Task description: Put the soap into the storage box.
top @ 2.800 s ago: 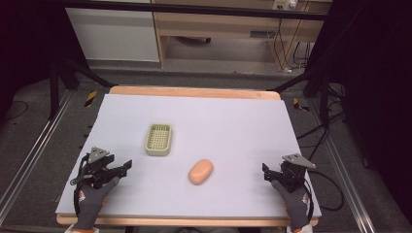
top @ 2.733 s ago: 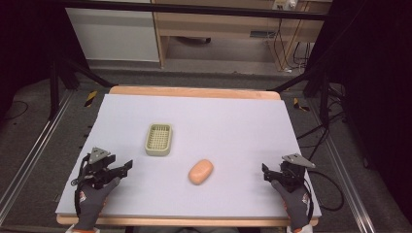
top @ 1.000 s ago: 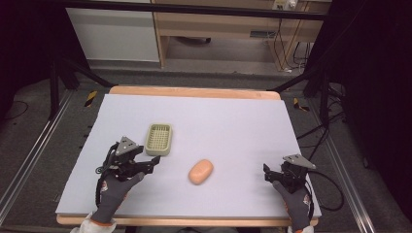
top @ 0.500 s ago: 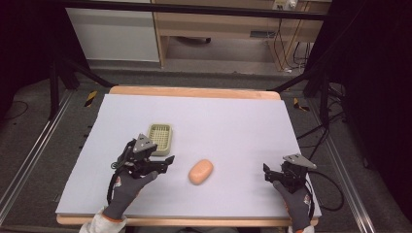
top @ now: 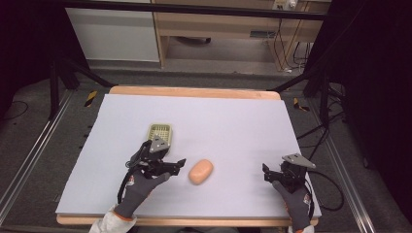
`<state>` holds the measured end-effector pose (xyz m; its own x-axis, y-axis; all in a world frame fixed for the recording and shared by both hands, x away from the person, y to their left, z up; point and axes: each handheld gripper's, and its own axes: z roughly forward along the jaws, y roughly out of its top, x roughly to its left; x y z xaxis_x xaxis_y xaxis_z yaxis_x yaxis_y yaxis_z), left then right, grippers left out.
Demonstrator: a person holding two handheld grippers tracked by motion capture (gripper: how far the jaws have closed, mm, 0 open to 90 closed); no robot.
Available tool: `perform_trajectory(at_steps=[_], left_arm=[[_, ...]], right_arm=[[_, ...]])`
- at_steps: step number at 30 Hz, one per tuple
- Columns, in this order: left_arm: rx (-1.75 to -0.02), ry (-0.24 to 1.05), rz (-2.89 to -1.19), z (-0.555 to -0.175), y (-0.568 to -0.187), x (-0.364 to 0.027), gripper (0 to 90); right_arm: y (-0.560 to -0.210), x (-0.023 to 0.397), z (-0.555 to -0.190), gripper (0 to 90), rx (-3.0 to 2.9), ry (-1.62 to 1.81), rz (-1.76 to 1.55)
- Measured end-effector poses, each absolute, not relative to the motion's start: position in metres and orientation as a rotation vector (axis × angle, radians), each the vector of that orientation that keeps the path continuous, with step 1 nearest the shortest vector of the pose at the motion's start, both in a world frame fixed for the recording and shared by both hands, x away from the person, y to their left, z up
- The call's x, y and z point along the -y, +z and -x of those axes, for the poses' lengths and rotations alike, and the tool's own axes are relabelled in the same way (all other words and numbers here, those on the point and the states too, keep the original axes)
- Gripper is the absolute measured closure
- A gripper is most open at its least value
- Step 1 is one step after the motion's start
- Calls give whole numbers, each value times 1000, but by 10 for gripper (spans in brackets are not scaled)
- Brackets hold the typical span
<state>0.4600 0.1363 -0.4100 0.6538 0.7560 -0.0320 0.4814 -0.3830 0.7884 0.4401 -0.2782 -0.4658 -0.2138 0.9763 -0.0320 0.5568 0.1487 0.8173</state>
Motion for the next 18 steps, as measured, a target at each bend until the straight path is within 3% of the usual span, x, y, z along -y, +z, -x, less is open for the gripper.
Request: perform_trajectory(at_steps=[18], left_arm=[[-923,369,-2140,-465,-424,-102,229]], right_arm=[[-465,277,-441,67,-1854,931,-1461]])
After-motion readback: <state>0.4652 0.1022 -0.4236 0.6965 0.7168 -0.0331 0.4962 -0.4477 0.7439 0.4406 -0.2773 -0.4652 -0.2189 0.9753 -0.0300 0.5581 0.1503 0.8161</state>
